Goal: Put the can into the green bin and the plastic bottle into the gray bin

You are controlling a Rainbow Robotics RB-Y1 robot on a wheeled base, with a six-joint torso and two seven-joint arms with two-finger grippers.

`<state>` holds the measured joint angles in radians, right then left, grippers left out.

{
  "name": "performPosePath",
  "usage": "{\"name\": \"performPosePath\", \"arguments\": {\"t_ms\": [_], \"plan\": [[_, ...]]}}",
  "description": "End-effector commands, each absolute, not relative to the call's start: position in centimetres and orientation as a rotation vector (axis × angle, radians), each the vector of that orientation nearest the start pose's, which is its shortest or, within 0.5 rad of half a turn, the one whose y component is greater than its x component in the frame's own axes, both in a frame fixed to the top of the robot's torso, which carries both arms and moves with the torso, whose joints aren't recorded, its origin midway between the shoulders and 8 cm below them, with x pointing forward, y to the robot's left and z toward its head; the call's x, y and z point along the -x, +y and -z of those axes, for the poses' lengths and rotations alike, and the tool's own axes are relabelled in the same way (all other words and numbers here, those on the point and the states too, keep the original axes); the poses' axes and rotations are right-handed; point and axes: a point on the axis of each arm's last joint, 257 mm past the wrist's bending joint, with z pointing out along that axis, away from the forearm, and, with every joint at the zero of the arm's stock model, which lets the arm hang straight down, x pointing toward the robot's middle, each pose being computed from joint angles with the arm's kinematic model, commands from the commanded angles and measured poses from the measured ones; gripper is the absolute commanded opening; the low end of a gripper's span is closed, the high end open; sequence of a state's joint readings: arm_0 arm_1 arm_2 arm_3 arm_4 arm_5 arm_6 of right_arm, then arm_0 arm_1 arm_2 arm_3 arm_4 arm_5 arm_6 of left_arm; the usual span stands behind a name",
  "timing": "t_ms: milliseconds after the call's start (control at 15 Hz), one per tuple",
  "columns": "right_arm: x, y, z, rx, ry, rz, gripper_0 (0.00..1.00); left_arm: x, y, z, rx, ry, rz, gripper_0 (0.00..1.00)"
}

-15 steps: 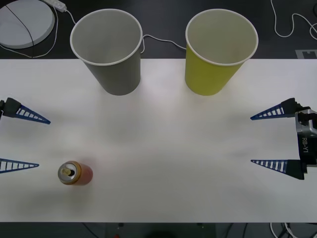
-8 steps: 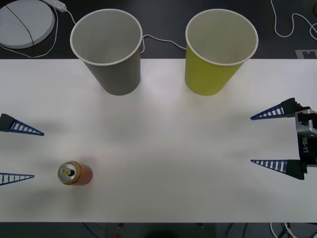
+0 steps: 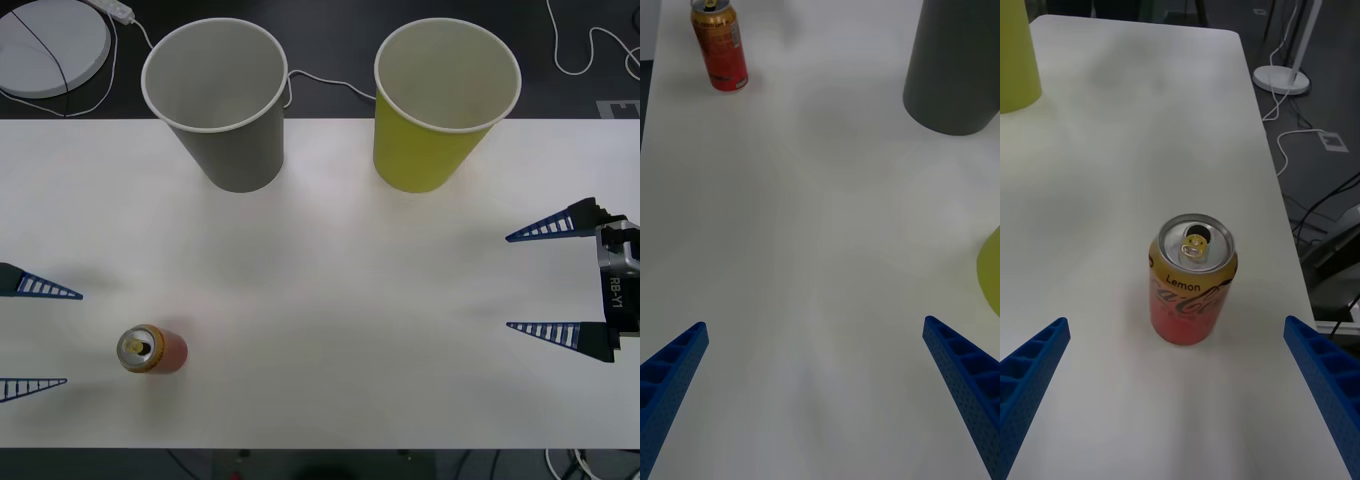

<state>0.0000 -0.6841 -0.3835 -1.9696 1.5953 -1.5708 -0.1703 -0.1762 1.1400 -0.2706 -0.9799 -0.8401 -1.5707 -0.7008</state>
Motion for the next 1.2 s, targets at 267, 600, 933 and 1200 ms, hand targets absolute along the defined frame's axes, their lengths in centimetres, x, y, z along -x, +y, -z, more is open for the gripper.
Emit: {"name": "performPosePath", "arguments": {"t_ms": [267, 600, 933, 1200], "plan": [[-35.7, -25.0, 16.8, 1.607, 1.549, -0.294, 1.0, -32.1, 36.0, 26.6, -1.545, 1.393, 0.631, 1.0], [-35.7, -25.0, 16.8, 1.607, 1.549, -0.294, 1.0, -32.2, 35.0, 28.4, -1.481, 1.39, 0.638, 1.0], [-35.7, -25.0, 16.8, 1.607, 1.549, -0.294, 1.0, -32.4, 33.8, 30.2, -1.435, 1.36, 0.61, 1.0], [-35.7, -25.0, 16.8, 1.607, 1.549, -0.294, 1.0, -32.9, 32.5, 31.0, -1.352, 1.346, 0.608, 1.0]]}}
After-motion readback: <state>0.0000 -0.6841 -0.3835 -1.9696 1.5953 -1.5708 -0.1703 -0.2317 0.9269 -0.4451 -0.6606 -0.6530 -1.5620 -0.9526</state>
